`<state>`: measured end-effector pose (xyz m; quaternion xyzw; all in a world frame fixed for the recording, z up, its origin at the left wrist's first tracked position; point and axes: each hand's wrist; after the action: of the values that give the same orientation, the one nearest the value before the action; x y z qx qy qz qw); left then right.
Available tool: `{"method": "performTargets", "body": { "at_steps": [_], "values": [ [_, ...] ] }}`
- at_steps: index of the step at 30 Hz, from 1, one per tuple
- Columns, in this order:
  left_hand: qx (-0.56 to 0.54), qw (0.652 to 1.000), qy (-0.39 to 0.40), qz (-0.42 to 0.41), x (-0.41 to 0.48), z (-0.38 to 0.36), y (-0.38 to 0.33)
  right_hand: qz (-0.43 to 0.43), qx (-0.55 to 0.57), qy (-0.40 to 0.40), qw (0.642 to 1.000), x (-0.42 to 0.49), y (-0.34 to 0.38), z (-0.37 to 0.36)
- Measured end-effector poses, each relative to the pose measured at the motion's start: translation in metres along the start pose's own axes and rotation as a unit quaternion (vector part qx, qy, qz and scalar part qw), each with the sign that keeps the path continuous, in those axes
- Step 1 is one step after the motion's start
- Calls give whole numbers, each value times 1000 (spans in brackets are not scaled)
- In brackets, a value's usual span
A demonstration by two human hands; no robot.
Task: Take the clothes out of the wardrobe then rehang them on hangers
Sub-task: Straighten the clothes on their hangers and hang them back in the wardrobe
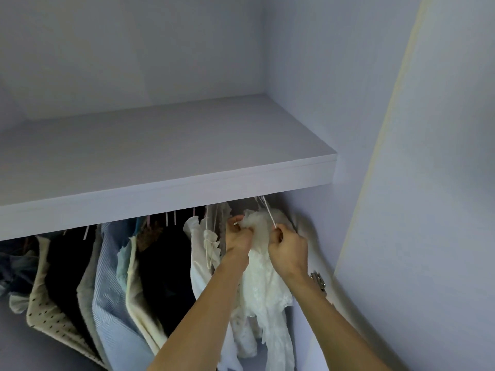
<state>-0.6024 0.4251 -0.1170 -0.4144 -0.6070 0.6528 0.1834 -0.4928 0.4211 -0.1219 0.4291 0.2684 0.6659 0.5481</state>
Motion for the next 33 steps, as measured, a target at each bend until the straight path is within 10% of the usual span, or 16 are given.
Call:
{"method": "performTargets", "body": {
  "at_steps": [17,23,33],
  "values": [
    [-119,992,36,23,50,4,-19,-78,44,87,992,41,9,-14],
    [55,994,57,74,59,24,4,-61,51,115,990,37,-2,-24],
    [214,963,149,-64,-15,102,10,-10,-3,150,989,24,5,-51]
  ]
}}
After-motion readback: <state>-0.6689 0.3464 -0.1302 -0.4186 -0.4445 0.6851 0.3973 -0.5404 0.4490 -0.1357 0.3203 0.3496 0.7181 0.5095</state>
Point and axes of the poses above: each hand's wrist, its own x-axis towards the middle knuckle, its own z-axis out of the back of the hand, y = z × x, and after that the axes turned 5 degrees about x, right-handed
